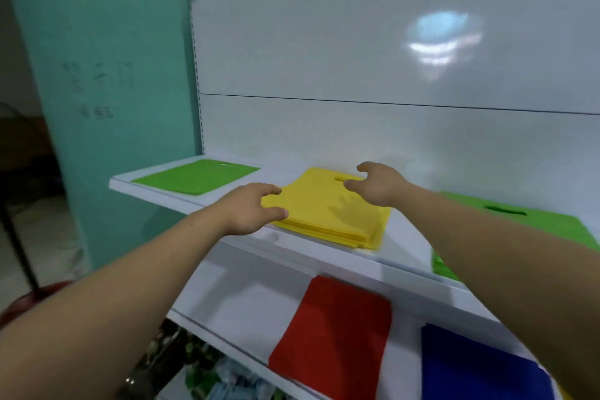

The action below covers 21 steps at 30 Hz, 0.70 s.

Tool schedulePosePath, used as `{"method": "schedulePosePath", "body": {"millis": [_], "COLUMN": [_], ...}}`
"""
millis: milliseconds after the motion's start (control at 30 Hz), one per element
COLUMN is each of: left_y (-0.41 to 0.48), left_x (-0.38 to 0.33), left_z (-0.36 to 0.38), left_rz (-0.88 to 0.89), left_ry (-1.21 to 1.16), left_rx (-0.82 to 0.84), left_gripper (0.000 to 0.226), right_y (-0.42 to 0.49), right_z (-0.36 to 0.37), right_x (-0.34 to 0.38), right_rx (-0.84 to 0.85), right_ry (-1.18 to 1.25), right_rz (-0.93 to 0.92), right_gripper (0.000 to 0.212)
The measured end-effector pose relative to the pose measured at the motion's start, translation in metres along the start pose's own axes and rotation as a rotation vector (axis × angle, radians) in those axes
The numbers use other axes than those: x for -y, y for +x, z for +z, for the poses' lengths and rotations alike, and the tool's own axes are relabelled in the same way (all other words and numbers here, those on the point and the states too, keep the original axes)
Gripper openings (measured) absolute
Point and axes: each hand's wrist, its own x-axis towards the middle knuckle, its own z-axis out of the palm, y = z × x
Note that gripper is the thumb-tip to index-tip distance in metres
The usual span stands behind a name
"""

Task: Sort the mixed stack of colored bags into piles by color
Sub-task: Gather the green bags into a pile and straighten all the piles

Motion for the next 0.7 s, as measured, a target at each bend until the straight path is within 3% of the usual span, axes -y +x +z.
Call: {"method": "schedulePosePath", "body": {"millis": [367,700], "left_y": [-0.027,0.011], "left_x": [0.172,0.271], "left_z": [-0.077,-0.095], "left_rz": [-0.155,-0.247], "left_ry": [0.072,0.049], "left_rx": [-0.013,-0.032], "left_gripper": [0.060,0.060], "right_y": [0.062,0.142], "right_z": [0.099,0.167], "right_x": [0.169,0.222], "right_rx": [0.052,0.134], "right_ry": [0.085,0.051], "right_rz": [-0.114,-0.112], "right_gripper": [0.065,0.068]}}
